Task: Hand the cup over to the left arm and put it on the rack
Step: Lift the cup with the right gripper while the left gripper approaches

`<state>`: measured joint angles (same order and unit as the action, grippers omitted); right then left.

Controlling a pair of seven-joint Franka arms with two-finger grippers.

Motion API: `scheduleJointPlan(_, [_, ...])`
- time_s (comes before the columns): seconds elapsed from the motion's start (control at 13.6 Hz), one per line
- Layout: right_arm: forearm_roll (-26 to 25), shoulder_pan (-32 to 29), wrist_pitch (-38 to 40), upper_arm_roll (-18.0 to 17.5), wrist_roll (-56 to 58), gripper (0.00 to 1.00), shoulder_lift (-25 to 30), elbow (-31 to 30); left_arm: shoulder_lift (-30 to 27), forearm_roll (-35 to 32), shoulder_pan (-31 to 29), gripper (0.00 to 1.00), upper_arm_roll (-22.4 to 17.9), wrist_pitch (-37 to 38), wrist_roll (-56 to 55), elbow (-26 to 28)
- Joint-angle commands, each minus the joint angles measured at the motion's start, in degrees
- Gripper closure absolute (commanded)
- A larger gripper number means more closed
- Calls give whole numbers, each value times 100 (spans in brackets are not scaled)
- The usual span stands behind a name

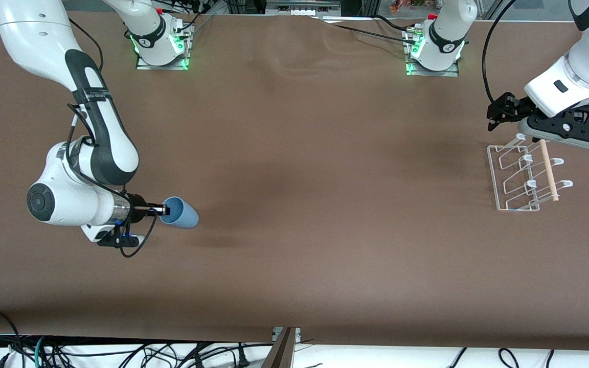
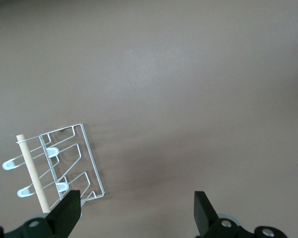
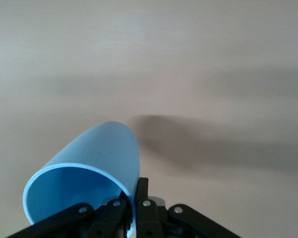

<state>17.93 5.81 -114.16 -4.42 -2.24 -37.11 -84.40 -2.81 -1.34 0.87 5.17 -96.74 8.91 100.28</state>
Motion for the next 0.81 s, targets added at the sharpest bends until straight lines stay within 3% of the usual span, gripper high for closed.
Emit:
scheduleJointPlan(0.0, [569,323,78,-41,-170,100,-51,353,-9,116,10,0,-7,94,-47,-96])
scheduleJointPlan(0.29, [1230,955,8,-41,-1259,100,-156,844,0,142,18,0,2,94,15,-96])
scheduleJointPlan(0.44, [1545,1193,-10,-41,-1663,100,-253,1135,114,501,18,0,-7,269,24,-105])
scheduleJointPlan(0.73, [2276,1729,-922,-41,-2446,100,-297,1268,281,590,-34,0,-7,454,969,-439])
